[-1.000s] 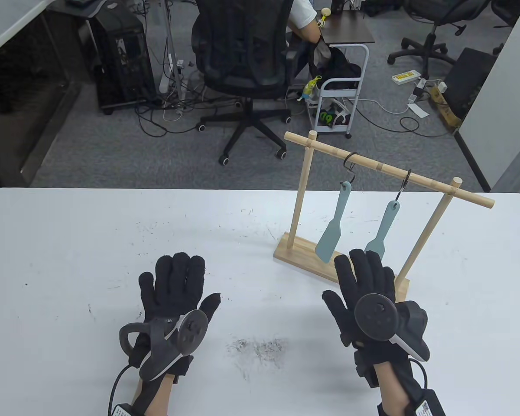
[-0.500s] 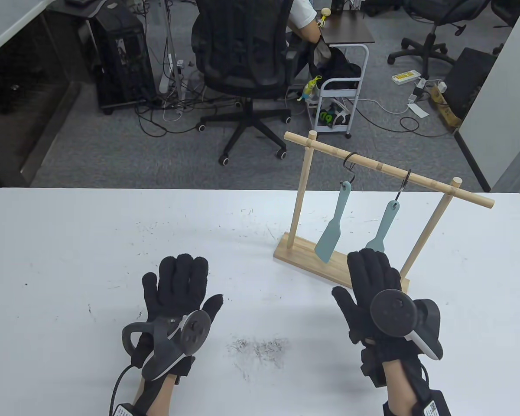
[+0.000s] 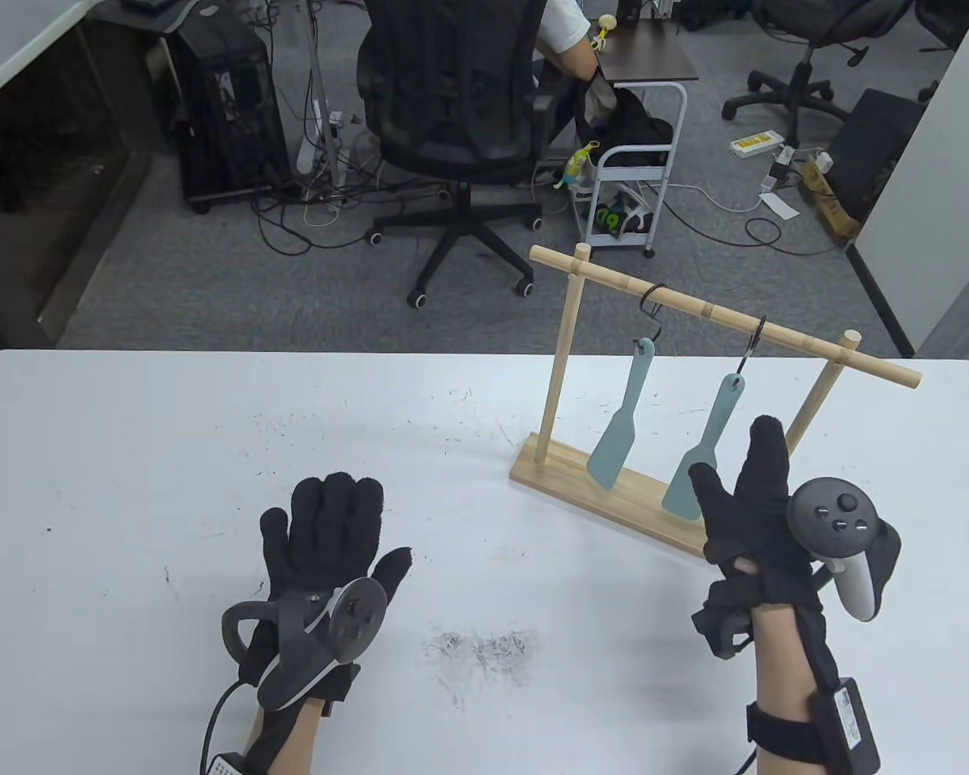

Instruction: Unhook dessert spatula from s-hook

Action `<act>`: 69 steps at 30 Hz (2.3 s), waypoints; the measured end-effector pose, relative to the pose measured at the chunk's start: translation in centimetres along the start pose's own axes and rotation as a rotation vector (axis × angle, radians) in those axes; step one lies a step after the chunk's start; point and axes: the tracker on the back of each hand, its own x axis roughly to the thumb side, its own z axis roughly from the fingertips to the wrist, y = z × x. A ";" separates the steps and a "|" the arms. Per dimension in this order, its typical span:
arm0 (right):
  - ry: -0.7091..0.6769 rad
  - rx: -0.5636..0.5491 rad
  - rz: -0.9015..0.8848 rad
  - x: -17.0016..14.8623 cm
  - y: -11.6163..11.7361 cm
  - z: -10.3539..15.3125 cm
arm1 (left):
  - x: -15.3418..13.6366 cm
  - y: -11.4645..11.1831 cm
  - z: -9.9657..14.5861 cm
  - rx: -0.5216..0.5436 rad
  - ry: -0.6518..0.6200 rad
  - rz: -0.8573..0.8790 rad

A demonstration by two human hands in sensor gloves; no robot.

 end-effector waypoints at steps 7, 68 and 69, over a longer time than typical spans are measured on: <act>0.069 0.031 -0.246 -1.8 0.1 -3.1 | 0.0 0.0 0.0 0.013 0.003 -0.003; 0.086 0.145 -0.359 -3.1 0.3 -3.9 | -0.6 0.1 -0.1 0.005 0.023 0.002; 0.086 0.145 -0.359 -3.1 0.3 -3.8 | -0.6 0.1 -0.1 0.005 0.023 0.002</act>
